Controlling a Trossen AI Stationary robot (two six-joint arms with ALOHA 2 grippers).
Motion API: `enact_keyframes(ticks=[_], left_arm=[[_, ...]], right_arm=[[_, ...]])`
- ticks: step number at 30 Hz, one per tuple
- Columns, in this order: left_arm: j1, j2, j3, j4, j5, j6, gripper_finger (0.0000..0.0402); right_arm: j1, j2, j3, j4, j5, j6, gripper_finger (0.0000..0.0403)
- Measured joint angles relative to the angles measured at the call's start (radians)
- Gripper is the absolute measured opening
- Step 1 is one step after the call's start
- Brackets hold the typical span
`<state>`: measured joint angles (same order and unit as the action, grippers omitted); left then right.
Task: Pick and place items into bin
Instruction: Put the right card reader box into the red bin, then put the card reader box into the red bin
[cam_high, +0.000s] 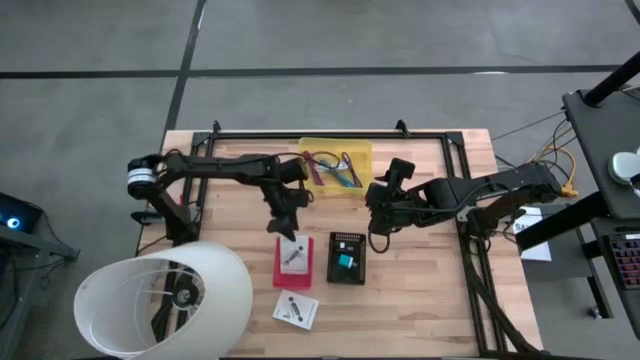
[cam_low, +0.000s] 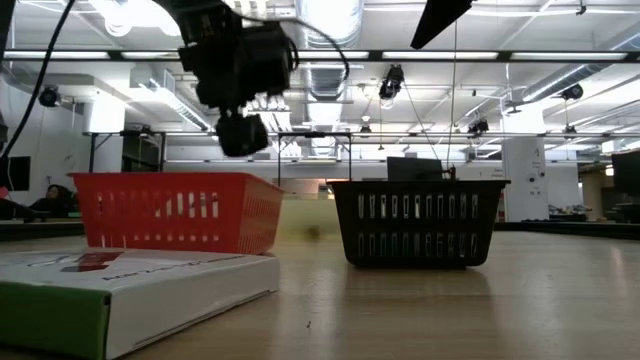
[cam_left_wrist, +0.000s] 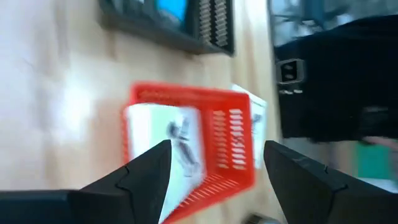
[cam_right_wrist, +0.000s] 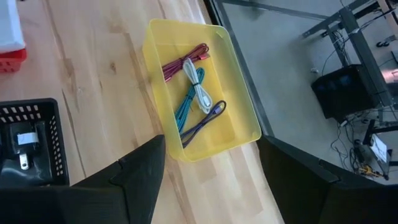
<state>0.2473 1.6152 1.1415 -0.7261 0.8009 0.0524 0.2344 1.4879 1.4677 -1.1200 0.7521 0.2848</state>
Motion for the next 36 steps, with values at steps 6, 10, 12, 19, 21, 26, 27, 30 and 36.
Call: enact_keyframes(ticks=[6,10,12,19,21,26,27,30,36], left_arm=[[-0.033,-0.069,0.070,0.003,-0.242,0.126,0.0240],[-0.065,-0.097,0.115,0.008,-0.375,0.145,0.0240],[-0.080,-0.109,0.134,0.003,-0.411,0.139,0.0240],[-0.125,-0.150,0.187,0.013,-0.502,0.034,0.0240],[-0.145,-0.161,0.195,0.012,-0.503,0.007,0.0240],[-0.217,-0.167,0.196,0.011,-0.503,0.010,0.0240],[-0.230,-0.168,0.196,0.011,-0.503,0.010,0.0240],[-0.254,-0.164,0.204,0.013,-0.502,0.007,0.0240],[-0.257,-0.164,0.237,0.056,-0.510,-0.045,0.0240]], right_arm=[[0.000,0.000,0.000,-0.002,0.000,0.000,0.0246],[0.000,0.000,0.000,-0.002,0.000,0.001,0.0247],[0.000,0.000,-0.001,-0.002,0.000,0.002,0.0247],[0.000,0.000,-0.004,-0.002,0.000,0.003,0.0247],[0.000,0.000,-0.005,-0.002,0.000,0.003,0.0247],[0.000,0.000,-0.006,-0.002,0.000,0.003,0.0247],[0.000,0.000,-0.006,-0.001,0.000,0.003,0.0247],[0.000,0.000,-0.008,0.000,0.000,0.004,0.0247],[0.000,0.000,-0.010,0.001,0.000,0.004,0.0247]])
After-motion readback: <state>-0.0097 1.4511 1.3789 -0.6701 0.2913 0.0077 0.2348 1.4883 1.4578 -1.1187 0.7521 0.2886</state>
